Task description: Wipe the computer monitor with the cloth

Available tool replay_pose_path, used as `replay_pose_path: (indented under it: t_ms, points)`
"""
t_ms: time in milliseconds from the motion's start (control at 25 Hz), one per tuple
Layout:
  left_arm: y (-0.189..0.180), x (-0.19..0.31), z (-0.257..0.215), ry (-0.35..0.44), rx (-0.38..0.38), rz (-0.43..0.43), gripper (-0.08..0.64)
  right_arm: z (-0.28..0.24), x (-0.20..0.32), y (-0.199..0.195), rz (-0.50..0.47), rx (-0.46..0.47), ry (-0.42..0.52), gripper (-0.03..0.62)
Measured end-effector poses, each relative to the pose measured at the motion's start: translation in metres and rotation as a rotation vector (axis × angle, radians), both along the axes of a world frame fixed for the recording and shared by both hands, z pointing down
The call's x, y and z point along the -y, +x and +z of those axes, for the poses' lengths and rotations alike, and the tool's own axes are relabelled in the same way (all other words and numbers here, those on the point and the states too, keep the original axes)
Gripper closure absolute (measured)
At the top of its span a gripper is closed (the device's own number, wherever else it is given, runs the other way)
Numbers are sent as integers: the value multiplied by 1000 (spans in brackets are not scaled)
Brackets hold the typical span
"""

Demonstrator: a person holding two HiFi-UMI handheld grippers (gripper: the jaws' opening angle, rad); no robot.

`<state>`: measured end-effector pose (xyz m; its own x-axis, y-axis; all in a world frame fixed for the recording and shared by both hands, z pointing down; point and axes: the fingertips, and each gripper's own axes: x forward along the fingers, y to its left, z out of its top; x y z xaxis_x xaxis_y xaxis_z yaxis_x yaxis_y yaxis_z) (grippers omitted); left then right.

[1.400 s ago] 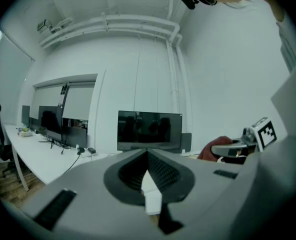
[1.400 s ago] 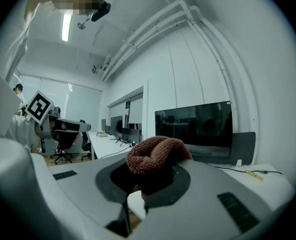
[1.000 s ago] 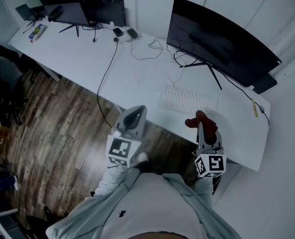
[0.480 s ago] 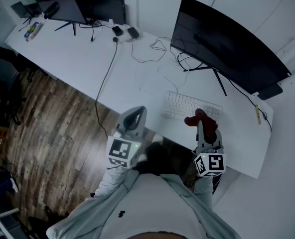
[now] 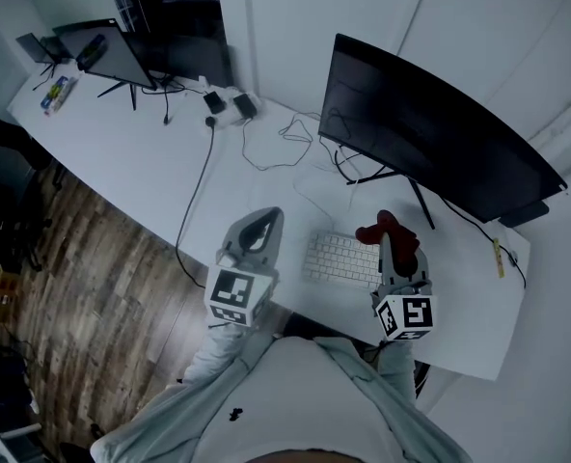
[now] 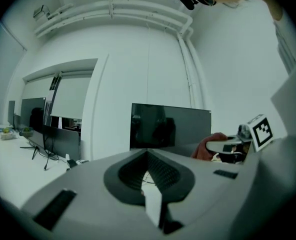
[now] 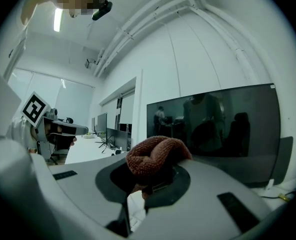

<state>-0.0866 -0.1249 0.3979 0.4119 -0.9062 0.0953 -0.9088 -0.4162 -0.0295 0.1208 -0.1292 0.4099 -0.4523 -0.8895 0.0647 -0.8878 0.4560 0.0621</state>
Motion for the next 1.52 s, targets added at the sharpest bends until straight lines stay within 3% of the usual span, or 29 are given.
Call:
replay_pose_path:
  t_ms: [320,800,1200,1520]
  points:
    - [12,57,-17,23,3,-2,540,-23,64,2,-39,-11,48,557]
    - [-7,93,-21,13,-2,9,540,-27,100,-11,-24,1,35,557]
    - [-17,103,-22,14,-12,41,540,-80,154,-73,-145,49,124,557]
    - [-31,102,-23,13,-18,33,540,-112,196,-113,-187,54,189,557]
